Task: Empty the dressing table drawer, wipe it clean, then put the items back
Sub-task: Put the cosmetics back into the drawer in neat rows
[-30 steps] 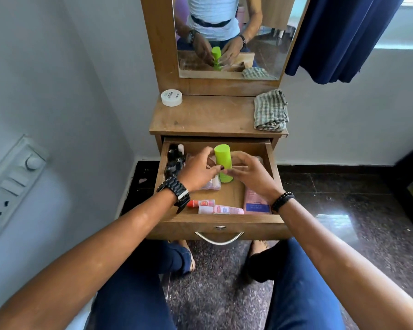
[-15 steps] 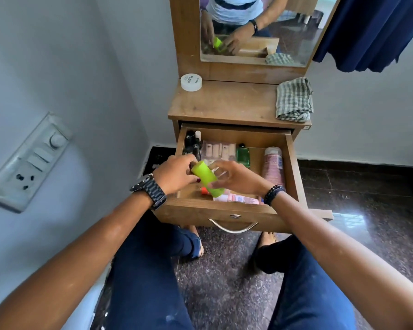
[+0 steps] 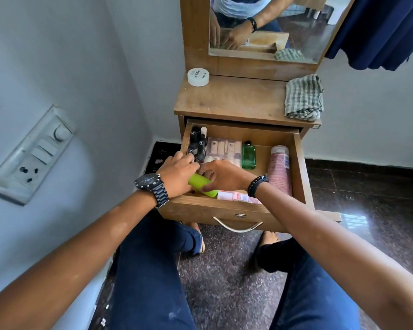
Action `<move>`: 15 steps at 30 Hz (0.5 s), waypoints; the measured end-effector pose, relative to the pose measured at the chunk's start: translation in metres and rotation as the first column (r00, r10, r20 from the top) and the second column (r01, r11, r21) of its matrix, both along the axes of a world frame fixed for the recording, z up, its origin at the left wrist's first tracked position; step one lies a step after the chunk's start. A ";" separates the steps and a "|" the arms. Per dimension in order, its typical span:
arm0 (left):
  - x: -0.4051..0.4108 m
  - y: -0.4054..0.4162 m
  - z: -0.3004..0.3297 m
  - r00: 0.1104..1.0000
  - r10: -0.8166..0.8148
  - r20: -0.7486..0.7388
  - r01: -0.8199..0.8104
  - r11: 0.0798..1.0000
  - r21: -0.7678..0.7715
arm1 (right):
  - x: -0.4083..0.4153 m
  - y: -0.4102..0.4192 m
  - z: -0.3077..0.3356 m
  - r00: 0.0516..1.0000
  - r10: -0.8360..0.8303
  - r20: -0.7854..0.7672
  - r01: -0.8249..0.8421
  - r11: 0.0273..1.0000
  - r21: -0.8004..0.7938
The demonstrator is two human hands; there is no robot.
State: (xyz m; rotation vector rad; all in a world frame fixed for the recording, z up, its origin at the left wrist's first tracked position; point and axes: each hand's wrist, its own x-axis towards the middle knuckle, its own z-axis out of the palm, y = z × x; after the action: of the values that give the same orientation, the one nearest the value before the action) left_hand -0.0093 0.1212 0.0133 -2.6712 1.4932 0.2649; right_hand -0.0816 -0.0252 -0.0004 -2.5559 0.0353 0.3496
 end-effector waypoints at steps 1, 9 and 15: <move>0.001 -0.002 0.000 1.000 -0.016 0.022 0.015 0.999 0.053 | 0.000 0.000 -0.001 1.000 0.008 -0.007 -0.008 1.000 -0.007; 0.013 -0.017 0.006 0.998 -0.053 0.030 0.049 0.991 0.124 | 0.003 -0.009 -0.001 1.000 0.023 0.022 -0.022 0.999 -0.028; 0.012 -0.020 0.001 0.994 0.045 0.104 -0.049 0.998 0.036 | -0.002 -0.037 0.008 0.991 -0.100 0.093 0.091 0.991 0.096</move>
State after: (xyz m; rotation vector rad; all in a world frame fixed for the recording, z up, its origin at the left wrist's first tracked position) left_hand 0.0028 0.1009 0.0139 -2.6482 1.3830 0.1540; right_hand -0.0837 -0.0617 0.0077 -2.4674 0.1026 0.1849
